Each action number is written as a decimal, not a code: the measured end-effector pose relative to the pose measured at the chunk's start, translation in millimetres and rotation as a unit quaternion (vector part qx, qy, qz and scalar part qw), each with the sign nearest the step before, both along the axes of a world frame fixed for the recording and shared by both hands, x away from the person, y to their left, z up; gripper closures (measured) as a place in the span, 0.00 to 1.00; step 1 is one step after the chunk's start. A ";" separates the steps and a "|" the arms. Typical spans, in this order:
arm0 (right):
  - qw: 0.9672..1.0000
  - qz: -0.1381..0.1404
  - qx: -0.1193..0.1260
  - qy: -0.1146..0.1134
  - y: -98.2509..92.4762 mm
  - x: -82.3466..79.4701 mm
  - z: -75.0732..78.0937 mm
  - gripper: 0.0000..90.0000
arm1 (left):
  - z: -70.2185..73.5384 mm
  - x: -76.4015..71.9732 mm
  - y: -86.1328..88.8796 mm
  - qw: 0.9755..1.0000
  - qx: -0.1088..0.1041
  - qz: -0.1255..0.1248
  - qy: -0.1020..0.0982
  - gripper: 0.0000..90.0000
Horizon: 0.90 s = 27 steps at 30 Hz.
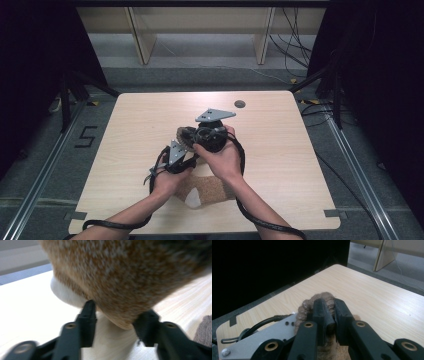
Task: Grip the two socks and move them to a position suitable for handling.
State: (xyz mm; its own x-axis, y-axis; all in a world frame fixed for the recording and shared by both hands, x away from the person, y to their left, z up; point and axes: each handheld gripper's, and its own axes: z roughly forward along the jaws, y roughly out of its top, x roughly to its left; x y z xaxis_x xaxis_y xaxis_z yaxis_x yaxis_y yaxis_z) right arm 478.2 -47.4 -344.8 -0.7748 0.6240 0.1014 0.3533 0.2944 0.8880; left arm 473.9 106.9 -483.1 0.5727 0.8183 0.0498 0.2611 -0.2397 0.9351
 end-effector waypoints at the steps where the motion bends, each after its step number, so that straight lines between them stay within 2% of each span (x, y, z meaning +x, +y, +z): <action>1: 1.000 -0.004 0.004 0.004 0.0 -0.8 0.8 0.91 | 1.5 -0.6 1.1 1.000 -0.002 0.000 0.003 0.73; 2: 1.000 -0.006 0.006 0.006 -0.6 -1.5 2.5 0.91 | 3.2 -0.5 3.0 1.000 -0.002 -0.001 0.001 0.80; 5: 1.000 -0.004 0.004 -0.006 -2.7 -0.1 4.8 0.91 | 4.7 1.4 4.7 1.000 -0.022 -0.001 -0.002 0.86; 9: 1.000 -0.010 0.011 -0.008 -6.9 0.8 7.0 0.91 | 11.7 2.5 13.9 1.000 -0.014 0.004 -0.001 0.89; 11: 1.000 -0.016 0.011 -0.016 -11.5 2.0 9.1 0.91 | 15.8 1.7 17.3 1.000 -0.027 0.009 -0.004 0.89; 13: 1.000 -0.021 0.017 -0.012 -15.2 2.3 10.8 0.91 | 17.7 1.8 19.8 1.000 -0.026 0.008 -0.010 0.90; 16: 0.999 -0.032 0.022 -0.011 -20.7 2.1 13.1 0.91 | 28.1 -0.8 31.5 1.000 -0.012 0.010 -0.022 0.90; 17: 0.999 -0.027 0.024 -0.020 -21.9 3.4 13.3 0.91 | 31.2 -1.7 34.0 1.000 -0.011 0.012 -0.024 0.90; 19: 0.999 -0.033 0.023 -0.019 -24.4 2.7 15.8 0.91 | 37.2 -2.4 38.8 0.999 -0.009 0.013 -0.032 0.90; 22: 0.999 -0.029 0.032 -0.023 -24.3 3.7 17.6 0.91 | 42.8 -2.9 43.0 0.999 -0.004 0.014 -0.038 0.90; 23: 0.999 -0.033 0.028 -0.026 -24.1 3.3 18.8 0.91 | 48.0 -2.7 46.7 0.999 0.001 0.014 -0.043 0.90; 24: 0.999 -0.034 0.031 -0.022 -23.8 3.0 19.9 0.91 | 50.3 -2.1 48.5 0.999 0.002 0.015 -0.047 0.90; 25: 0.999 -0.030 0.032 -0.030 -23.2 4.3 20.2 0.91 | 52.5 -1.8 49.9 0.999 -0.002 0.015 -0.047 0.90; 26: 0.998 -0.037 0.037 -0.020 -22.4 3.1 21.4 0.91 | 56.1 -1.5 53.1 0.998 0.009 0.019 -0.054 0.90; 27: 0.999 -0.035 0.032 -0.026 -22.6 4.2 22.2 0.91 | 56.1 -1.5 53.1 0.998 0.009 0.019 -0.054 0.90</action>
